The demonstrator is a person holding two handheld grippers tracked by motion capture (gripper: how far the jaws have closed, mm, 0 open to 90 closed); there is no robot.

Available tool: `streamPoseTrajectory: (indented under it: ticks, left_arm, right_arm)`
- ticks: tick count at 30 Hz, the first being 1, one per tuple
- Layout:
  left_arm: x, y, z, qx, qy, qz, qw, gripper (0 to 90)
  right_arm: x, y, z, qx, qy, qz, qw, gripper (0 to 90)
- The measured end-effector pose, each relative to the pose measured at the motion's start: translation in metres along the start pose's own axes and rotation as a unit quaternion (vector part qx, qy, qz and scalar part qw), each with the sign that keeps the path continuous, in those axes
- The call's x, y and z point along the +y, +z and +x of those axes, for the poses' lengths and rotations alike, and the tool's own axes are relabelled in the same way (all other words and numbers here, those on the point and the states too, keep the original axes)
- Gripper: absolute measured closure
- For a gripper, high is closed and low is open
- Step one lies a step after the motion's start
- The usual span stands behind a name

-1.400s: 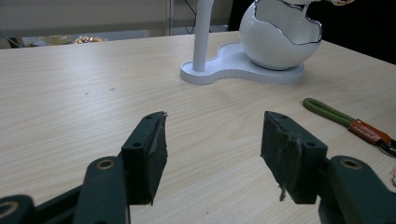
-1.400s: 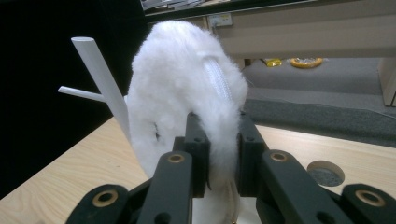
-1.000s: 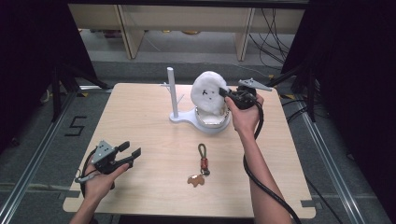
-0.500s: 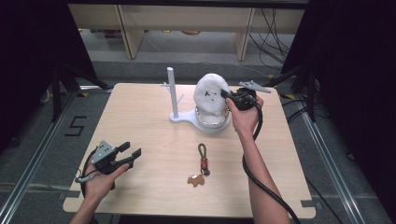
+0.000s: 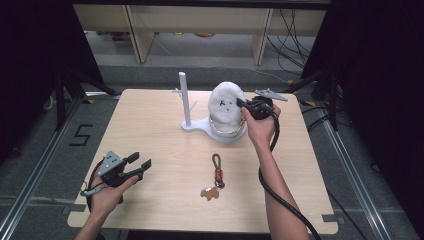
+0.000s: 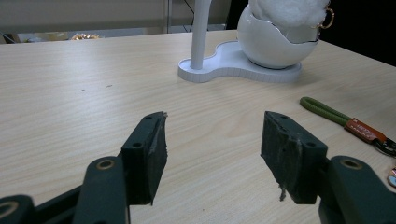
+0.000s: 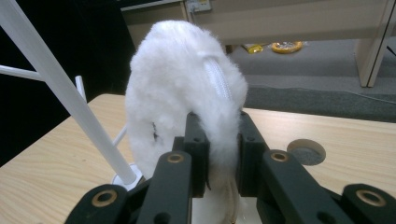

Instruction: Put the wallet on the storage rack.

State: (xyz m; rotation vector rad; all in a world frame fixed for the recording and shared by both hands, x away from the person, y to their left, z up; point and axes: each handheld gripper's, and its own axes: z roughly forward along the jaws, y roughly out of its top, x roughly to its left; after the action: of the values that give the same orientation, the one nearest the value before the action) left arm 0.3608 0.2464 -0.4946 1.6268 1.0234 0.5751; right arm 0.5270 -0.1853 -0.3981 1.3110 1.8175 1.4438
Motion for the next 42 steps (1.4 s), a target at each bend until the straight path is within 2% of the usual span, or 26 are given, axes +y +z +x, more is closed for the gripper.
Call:
streamPoseTrajectory:
  ticks: [1,3,4,5,6,7,9,10,12,13,14,16,18,23,24,25,26,31,35,36,37,39,40,41,42]
  left_arm:
    - [0.000,0.000,0.000,0.000,0.000,-0.001,1.0000,39.9]
    - [0.000,0.000,0.000,0.001,0.000,-0.001,1.0000,39.9]
    - [0.000,0.001,0.000,-0.004,-0.001,-0.006,1.0000,39.9]
    - [0.000,0.001,0.000,-0.004,-0.001,-0.006,1.0000,39.9]
    - [0.000,0.001,0.000,-0.004,-0.001,-0.006,1.0000,39.9]
    - [0.000,0.001,0.000,-0.003,-0.001,-0.005,1.0000,39.9]
    - [0.000,0.001,0.000,-0.003,-0.001,-0.005,1.0000,39.9]
    - [-0.001,0.001,0.000,-0.003,-0.001,-0.005,1.0000,39.9]
    - [-0.001,0.001,0.000,-0.004,-0.001,-0.006,1.0000,39.9]
    - [-0.001,0.001,0.000,-0.004,-0.001,-0.006,1.0000,39.9]
    - [-0.001,0.001,0.000,-0.004,-0.002,-0.006,1.0000,39.9]
    - [0.000,0.000,-0.001,-0.001,0.000,0.000,1.0000,39.9]
    - [-0.001,0.000,-0.001,-0.002,0.000,0.000,1.0000,39.9]
    - [-0.001,0.000,-0.001,-0.003,0.001,0.000,1.0000,39.9]
    - [-0.001,0.000,-0.001,-0.002,0.001,0.001,1.0000,39.9]
    - [-0.001,0.000,-0.001,-0.002,0.001,0.001,1.0000,39.9]
    - [-0.001,0.000,-0.001,-0.002,0.000,0.000,1.0000,39.9]
    - [-0.001,0.000,-0.001,-0.003,0.000,0.000,1.0000,39.9]
    - [-0.001,0.001,-0.002,-0.005,0.000,0.000,1.0000,39.9]
    - [-0.001,0.001,-0.002,-0.005,0.000,0.000,1.0000,39.9]
    - [-0.001,0.001,-0.002,-0.005,0.000,0.000,1.0000,39.9]
    - [-0.001,0.001,-0.002,-0.003,0.000,0.001,1.0000,39.9]
    - [-0.001,0.001,-0.002,-0.003,0.001,0.002,1.0000,39.9]
    - [-0.001,0.001,-0.002,-0.003,0.000,0.001,1.0000,39.9]
    - [-0.001,0.001,-0.002,-0.004,-0.001,0.000,1.0000,39.9]
  right_arm:
    - [-0.002,-0.001,0.004,-0.004,0.031,0.009,0.9995,79.4]
    - [-0.003,0.000,0.002,-0.006,0.018,0.006,0.9998,79.4]
    - [-0.004,0.000,0.004,-0.007,0.028,0.011,0.9995,79.4]
    - [-0.004,0.000,0.004,-0.007,0.028,0.011,0.9995,79.4]
    - [-0.005,0.002,0.000,-0.010,-0.008,0.008,0.9999,79.4]
    - [-0.005,0.002,0.000,-0.010,-0.008,0.008,0.9999,79.4]
    - [-0.008,0.002,0.004,-0.023,0.014,0.020,0.9994,79.4]
    - [-0.008,0.002,0.004,-0.023,0.014,0.020,0.9994,79.4]
    - [-0.010,0.003,0.002,-0.030,-0.007,0.022,0.9993,79.4]
    - [-0.010,0.003,0.002,-0.030,-0.007,0.022,0.9993,79.4]
    - [-0.011,0.004,0.000,-0.038,-0.021,0.020,0.9989,79.4]
    - [-0.011,0.003,0.002,-0.043,-0.008,0.031,0.9986,79.4]
    - [-0.013,0.005,0.000,-0.046,-0.024,0.027,0.9983,79.4]
    - [-0.015,0.007,0.004,-0.061,-0.038,0.037,0.9967,78.8]
    - [-0.017,0.009,0.005,-0.067,-0.050,0.043,0.9956,78.4]
    - [-0.017,0.009,0.005,-0.067,-0.050,0.043,0.9956,78.4]
    - [-0.018,0.009,0.007,-0.075,-0.058,0.052,0.9942,78.1]
    - [-0.016,0.008,0.007,-0.082,-0.070,0.052,0.9929,78.4]
    - [-0.014,0.008,0.011,-0.090,-0.095,0.063,0.9894,78.7]
    - [-0.015,0.010,0.011,-0.091,-0.097,0.061,0.9892,78.7]
    - [-0.016,0.010,0.011,-0.091,-0.099,0.071,0.9883,78.6]
    - [-0.018,0.012,0.013,-0.097,-0.091,0.070,0.9887,78.5]
    - [-0.018,0.013,0.009,-0.092,-0.103,0.067,0.9881,78.3]
    - [-0.019,0.014,0.010,-0.093,-0.092,0.070,0.9890,77.4]
    - [-0.018,0.011,0.009,-0.094,-0.099,0.082,0.9873,72.3]
